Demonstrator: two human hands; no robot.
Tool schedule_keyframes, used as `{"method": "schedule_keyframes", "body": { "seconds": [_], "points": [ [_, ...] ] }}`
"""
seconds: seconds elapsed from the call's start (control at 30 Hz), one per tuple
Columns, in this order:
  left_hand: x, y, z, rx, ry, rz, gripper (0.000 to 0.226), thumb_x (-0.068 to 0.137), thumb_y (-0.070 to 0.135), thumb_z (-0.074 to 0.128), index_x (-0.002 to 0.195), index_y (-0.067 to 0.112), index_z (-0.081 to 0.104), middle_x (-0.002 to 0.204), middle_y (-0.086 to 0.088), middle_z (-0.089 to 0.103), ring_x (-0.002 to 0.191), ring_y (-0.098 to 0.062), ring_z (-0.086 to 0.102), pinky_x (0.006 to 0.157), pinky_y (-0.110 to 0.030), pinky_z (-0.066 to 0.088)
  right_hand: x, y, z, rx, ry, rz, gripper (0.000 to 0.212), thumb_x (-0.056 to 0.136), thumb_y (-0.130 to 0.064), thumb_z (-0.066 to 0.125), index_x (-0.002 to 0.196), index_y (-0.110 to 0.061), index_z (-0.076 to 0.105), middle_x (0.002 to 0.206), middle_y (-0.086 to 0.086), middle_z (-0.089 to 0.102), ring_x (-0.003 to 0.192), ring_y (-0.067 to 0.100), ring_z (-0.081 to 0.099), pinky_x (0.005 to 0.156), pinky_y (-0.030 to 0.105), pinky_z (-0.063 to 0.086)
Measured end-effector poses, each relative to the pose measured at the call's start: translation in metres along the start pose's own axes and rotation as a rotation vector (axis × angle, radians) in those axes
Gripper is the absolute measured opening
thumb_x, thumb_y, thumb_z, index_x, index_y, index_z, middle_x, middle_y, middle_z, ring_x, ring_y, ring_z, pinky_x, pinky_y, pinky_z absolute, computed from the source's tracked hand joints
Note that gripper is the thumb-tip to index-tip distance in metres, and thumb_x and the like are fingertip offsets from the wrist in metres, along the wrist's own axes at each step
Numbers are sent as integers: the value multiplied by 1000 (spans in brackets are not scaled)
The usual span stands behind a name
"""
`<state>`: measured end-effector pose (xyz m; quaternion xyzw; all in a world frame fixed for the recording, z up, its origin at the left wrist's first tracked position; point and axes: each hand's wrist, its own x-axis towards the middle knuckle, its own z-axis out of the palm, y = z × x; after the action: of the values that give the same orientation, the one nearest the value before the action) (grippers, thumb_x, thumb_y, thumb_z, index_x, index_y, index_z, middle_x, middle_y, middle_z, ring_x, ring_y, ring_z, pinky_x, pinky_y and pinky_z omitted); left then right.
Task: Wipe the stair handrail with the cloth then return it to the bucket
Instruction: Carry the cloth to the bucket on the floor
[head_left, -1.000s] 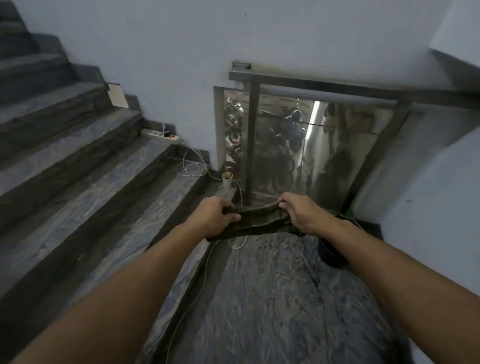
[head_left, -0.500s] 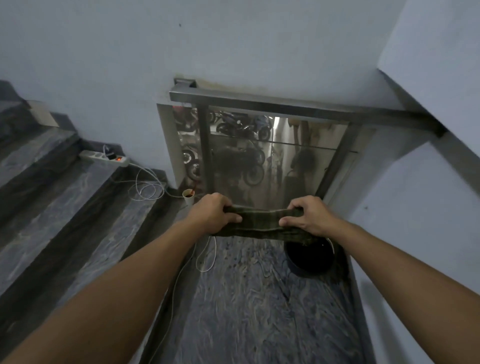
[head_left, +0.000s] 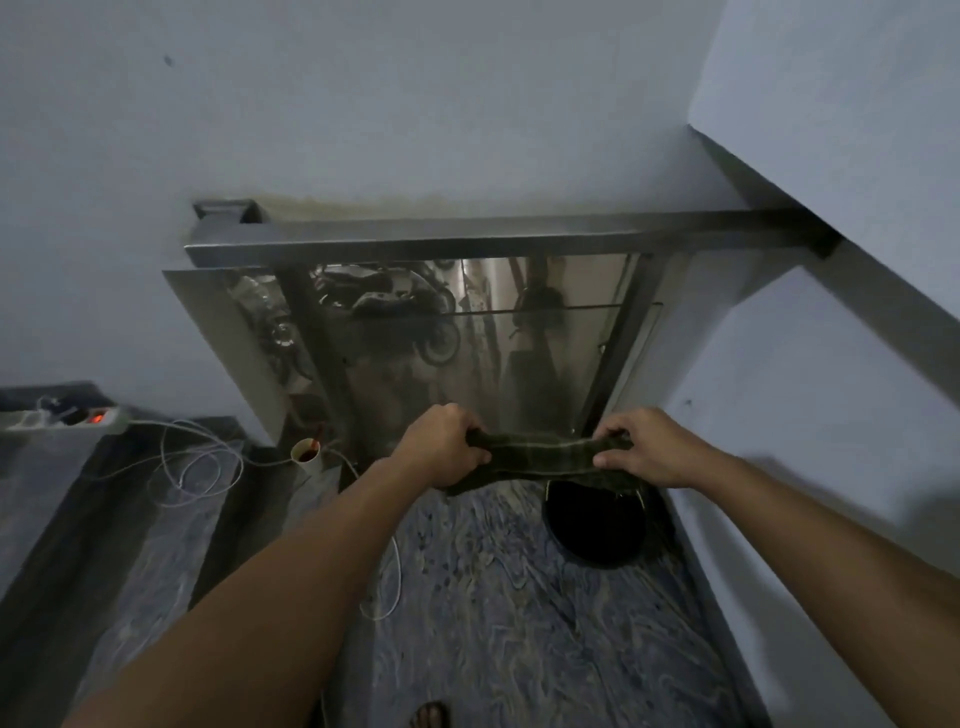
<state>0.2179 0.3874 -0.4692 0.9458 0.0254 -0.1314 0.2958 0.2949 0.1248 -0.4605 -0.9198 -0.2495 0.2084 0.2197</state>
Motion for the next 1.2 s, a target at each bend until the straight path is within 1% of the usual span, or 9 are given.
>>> {"method": "schedule_keyframes", "body": {
  "seconds": [0.17, 0.27, 0.33, 0.47, 0.57, 0.7, 0.8, 1.0, 1.2],
  "points": [
    [80, -5, 15, 49, -64, 29, 18, 83, 26, 66, 100, 20, 69, 101, -4, 66, 95, -22, 62, 82, -39, 54, 37, 38, 6, -5, 7, 173, 12, 80, -22, 72, 92, -25, 70, 93, 1, 68, 90, 19, 63, 84, 38, 52],
    [124, -7, 43, 72, -88, 3, 22, 82, 27, 66, 103, 21, 70, 103, -5, 67, 95, -24, 63, 82, -37, 55, 54, 68, 14, 17, 5, 278, 21, 79, -21, 72, 101, -23, 71, 96, -1, 65, 94, 18, 61, 85, 33, 50],
    [153, -9, 70, 71, -115, -7, 21, 80, 25, 67, 101, 24, 72, 98, -5, 69, 92, -24, 64, 78, -35, 55, 66, 93, 25, 6, -11, 328, 19, 77, -21, 73, 95, -25, 73, 93, -2, 66, 92, 17, 62, 81, 29, 49],
    [211, -19, 141, 127, -178, -20, 21, 77, 21, 61, 93, 22, 74, 95, -7, 70, 91, -26, 66, 75, -33, 56, 97, 154, 61, -27, -54, 411, 15, 75, -19, 69, 85, -27, 75, 87, -5, 69, 87, 15, 63, 77, 29, 51],
    [256, -34, 202, 172, -204, -28, 18, 79, 26, 62, 93, 24, 72, 106, -5, 64, 100, -25, 62, 78, -31, 50, 124, 212, 101, -64, -61, 455, 20, 66, -22, 62, 80, -29, 75, 85, -4, 72, 85, 21, 65, 73, 29, 52],
    [308, -56, 279, 193, -277, -33, 20, 81, 36, 67, 100, 31, 69, 112, -1, 58, 104, -22, 60, 87, -32, 49, 148, 282, 152, -35, -11, 524, 20, 73, -14, 67, 87, -25, 77, 89, 3, 74, 79, 22, 65, 72, 28, 50],
    [344, -72, 336, 191, -317, -38, 23, 81, 29, 64, 103, 29, 69, 114, -4, 60, 106, -24, 60, 90, -33, 48, 167, 336, 197, -47, -16, 563, 23, 78, -18, 64, 95, -26, 76, 99, 1, 74, 91, 25, 66, 80, 31, 50],
    [397, -105, 425, 252, -235, 50, 29, 84, 25, 62, 112, 26, 67, 122, 0, 55, 120, -21, 47, 99, -30, 40, 200, 426, 283, -31, -78, 621, 27, 66, -28, 54, 83, -25, 74, 82, 5, 73, 81, 28, 67, 73, 35, 55],
    [440, -129, 482, 227, -201, 66, 27, 83, 19, 58, 107, 21, 70, 118, -5, 55, 117, -25, 49, 94, -31, 43, 232, 468, 331, -37, -60, 664, 24, 76, -23, 58, 95, -27, 72, 95, 1, 73, 87, 26, 67, 79, 37, 55]
  ]
}}
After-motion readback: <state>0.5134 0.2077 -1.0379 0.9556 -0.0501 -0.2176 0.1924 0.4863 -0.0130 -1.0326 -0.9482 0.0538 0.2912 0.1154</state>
